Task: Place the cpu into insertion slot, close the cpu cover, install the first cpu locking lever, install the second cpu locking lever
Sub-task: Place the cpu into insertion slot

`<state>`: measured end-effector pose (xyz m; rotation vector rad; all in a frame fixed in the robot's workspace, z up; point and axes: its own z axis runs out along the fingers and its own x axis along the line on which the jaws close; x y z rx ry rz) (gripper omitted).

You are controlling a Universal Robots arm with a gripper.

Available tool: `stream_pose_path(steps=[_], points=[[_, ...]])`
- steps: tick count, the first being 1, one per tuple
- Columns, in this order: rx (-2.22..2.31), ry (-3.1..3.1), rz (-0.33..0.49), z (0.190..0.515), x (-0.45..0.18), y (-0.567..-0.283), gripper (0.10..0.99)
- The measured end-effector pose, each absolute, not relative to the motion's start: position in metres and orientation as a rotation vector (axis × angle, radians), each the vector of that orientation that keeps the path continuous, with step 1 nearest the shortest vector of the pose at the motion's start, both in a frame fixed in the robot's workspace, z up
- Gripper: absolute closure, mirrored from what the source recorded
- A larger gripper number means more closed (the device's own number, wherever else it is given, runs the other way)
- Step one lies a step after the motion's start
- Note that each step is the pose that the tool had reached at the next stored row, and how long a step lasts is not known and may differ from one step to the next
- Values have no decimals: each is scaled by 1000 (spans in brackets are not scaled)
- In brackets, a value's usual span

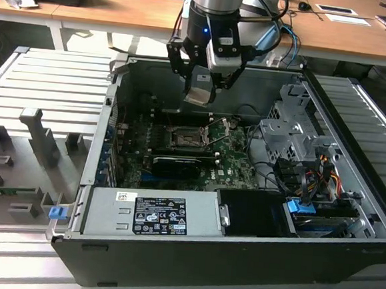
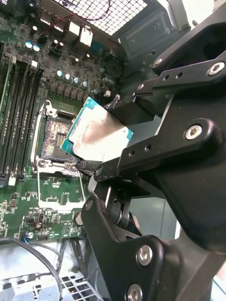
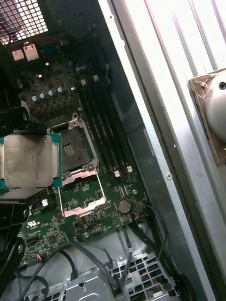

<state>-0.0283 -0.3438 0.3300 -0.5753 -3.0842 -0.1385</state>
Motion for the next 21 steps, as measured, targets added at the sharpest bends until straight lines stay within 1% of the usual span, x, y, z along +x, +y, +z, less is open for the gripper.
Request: stream_pose_path(steps=[12, 21], points=[[-962, -2998, -138, 323, -28, -344, 549], [-1055, -2970, -137, 313, -29, -344, 549]])
